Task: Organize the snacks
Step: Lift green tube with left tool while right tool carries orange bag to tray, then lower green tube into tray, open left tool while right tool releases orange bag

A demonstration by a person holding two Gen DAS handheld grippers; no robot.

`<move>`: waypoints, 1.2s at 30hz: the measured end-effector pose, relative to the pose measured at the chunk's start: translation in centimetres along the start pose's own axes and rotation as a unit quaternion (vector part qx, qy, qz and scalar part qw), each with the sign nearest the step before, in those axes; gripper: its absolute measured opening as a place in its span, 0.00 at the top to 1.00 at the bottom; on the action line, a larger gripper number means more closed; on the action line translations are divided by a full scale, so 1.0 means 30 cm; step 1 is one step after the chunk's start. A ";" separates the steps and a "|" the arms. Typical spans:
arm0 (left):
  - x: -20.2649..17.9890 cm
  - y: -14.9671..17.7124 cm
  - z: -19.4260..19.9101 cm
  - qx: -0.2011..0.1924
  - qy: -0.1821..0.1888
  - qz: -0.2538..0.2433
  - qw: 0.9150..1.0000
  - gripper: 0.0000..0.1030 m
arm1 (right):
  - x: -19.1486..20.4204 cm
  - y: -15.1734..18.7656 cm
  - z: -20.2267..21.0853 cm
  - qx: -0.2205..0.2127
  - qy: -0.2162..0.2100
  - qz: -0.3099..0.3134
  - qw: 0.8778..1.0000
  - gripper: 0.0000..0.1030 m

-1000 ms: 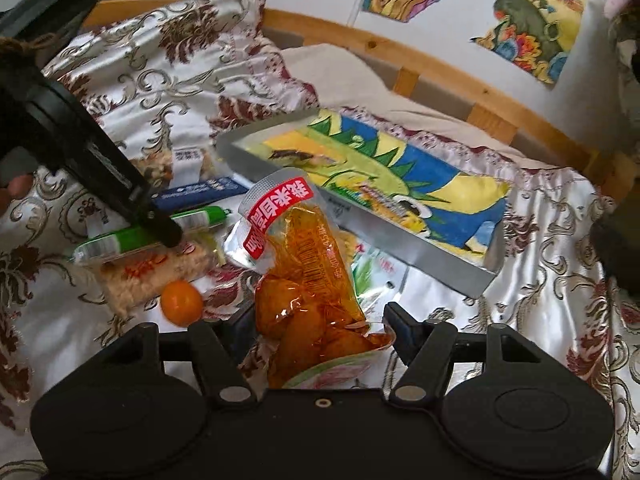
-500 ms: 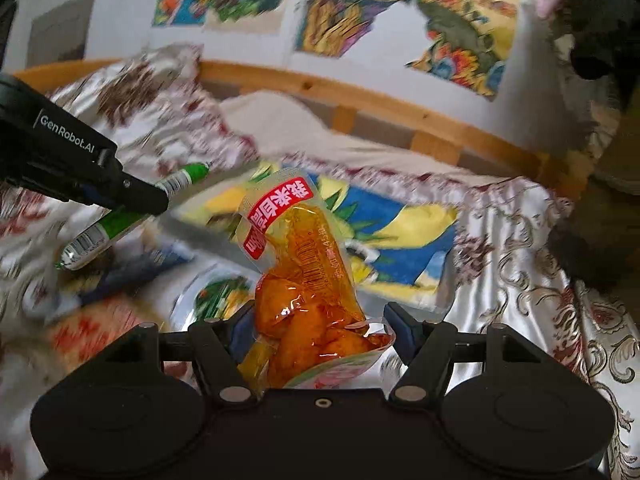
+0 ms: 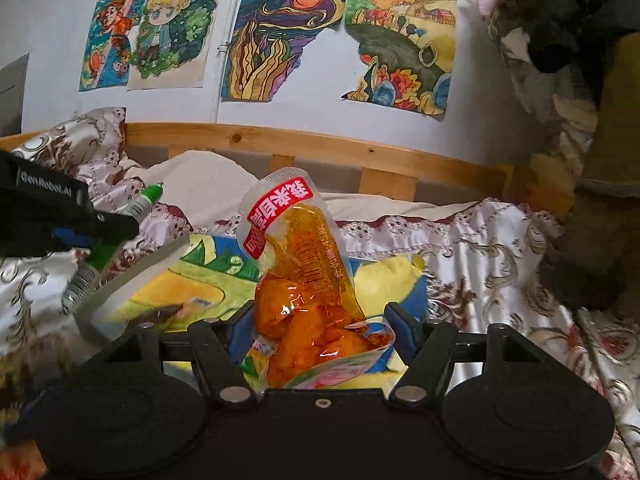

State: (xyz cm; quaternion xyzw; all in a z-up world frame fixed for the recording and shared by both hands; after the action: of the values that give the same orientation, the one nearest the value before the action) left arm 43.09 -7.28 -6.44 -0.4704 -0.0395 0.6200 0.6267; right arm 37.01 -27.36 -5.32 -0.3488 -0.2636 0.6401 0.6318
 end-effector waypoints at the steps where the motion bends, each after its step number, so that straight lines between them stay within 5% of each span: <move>1: 0.010 0.001 -0.018 0.000 0.000 0.000 1.000 0.82 | 0.009 -0.006 -0.020 0.003 -0.003 0.001 1.000 0.33; 14: 0.074 0.068 -0.199 0.034 -0.006 -0.032 0.999 0.82 | 0.043 0.049 -0.223 0.058 0.016 0.030 0.998 0.33; 31: 0.074 0.096 -0.244 0.062 -0.035 -0.056 0.996 0.81 | 0.077 0.089 -0.283 0.094 0.001 0.029 0.995 0.28; 36: 0.074 0.093 -0.211 0.066 -0.036 -0.040 0.996 0.63 | 0.069 0.074 -0.257 0.091 -0.004 0.019 0.996 0.22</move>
State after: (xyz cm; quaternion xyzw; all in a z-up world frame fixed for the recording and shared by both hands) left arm 45.55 -9.48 -12.93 -0.4038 -0.0400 0.6122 0.6787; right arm 41.70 -26.24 -12.05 -0.2920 -0.1998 0.6745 0.6480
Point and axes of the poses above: each gripper's, at about its wrist camera, not at the fingertips, and z roughly against the way its jaws point, x to its left, y to its underside, the point moved 9 cm from there along -z, roughly the way its jaws point, and after that the axes turned 15 degrees about x, right-handed, at the moved point
